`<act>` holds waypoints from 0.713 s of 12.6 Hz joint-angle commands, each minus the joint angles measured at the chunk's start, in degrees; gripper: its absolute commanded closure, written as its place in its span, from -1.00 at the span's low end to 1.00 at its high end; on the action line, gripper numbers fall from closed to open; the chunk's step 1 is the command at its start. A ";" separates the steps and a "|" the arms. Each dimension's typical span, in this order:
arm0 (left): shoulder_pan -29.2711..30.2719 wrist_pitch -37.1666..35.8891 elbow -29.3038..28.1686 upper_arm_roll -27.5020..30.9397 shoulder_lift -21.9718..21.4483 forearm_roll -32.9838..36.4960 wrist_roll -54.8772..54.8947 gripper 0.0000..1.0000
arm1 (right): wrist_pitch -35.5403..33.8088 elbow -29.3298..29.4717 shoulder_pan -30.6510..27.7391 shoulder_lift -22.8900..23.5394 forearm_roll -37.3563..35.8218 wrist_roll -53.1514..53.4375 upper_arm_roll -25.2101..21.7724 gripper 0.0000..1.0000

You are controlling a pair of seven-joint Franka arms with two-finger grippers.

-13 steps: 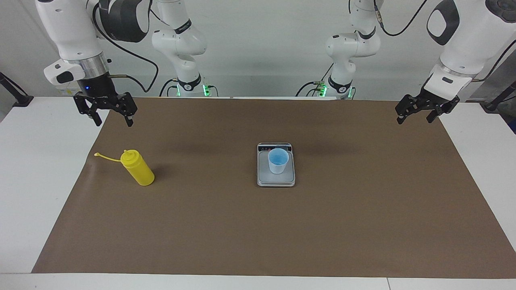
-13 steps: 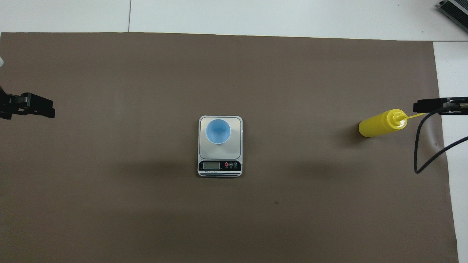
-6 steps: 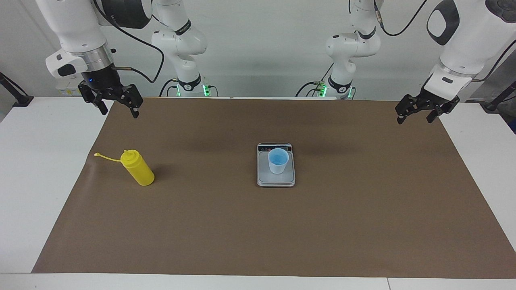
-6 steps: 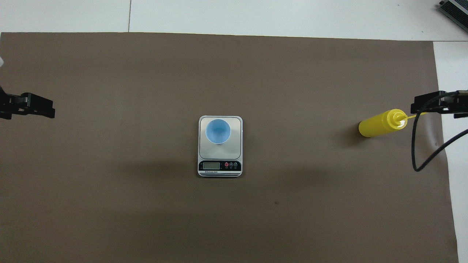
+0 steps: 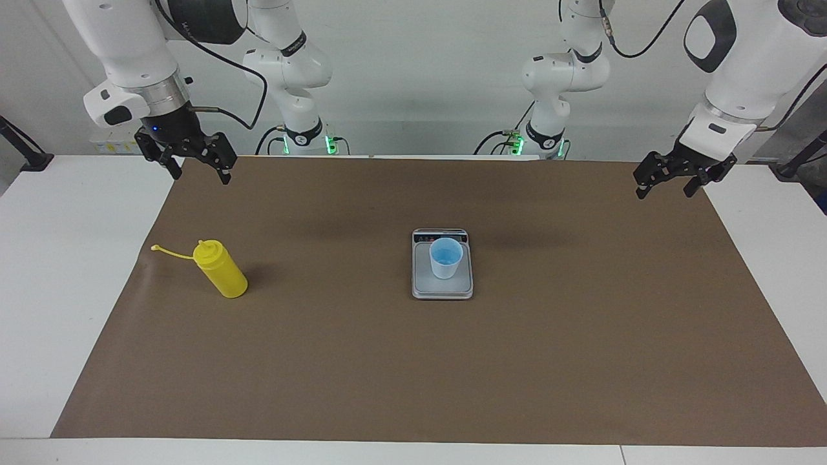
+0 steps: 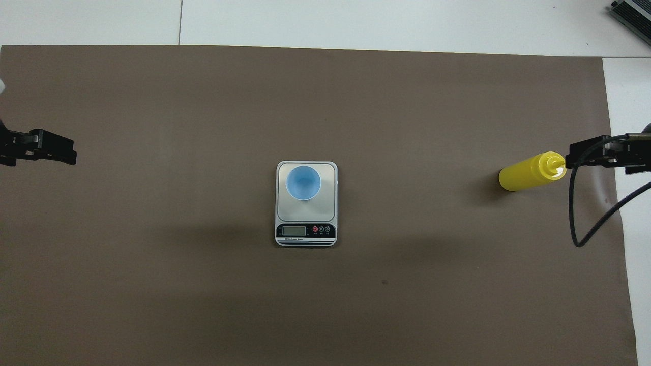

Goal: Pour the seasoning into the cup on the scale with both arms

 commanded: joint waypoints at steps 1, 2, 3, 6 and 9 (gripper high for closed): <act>0.12 -0.53 -0.71 0.02 -1.03 0.53 -0.50 -1.00 | 0.17 -1.64 -0.20 -0.94 -0.92 0.84 0.56 -1.00; 0.12 -0.53 -0.80 0.02 -1.03 0.53 -0.50 -1.00 | 0.52 -2.00 -0.29 -1.12 -0.83 1.10 0.56 -1.00; 0.12 -0.53 -0.80 0.02 -1.03 0.53 -0.50 -1.00 | 0.52 -2.17 -0.29 -1.21 -0.92 1.28 0.56 -1.00; 0.12 -0.53 -0.80 0.02 -1.03 0.53 -0.50 -1.00 | 0.69 -2.87 -0.20 -1.38 -1.36 3.28 0.65 -1.00; 0.12 -0.53 -0.80 0.02 -1.03 0.53 -0.50 -1.00 | 1.31 -4.37 -0.12 -2.26 -1.36 7.25 1.61 -1.00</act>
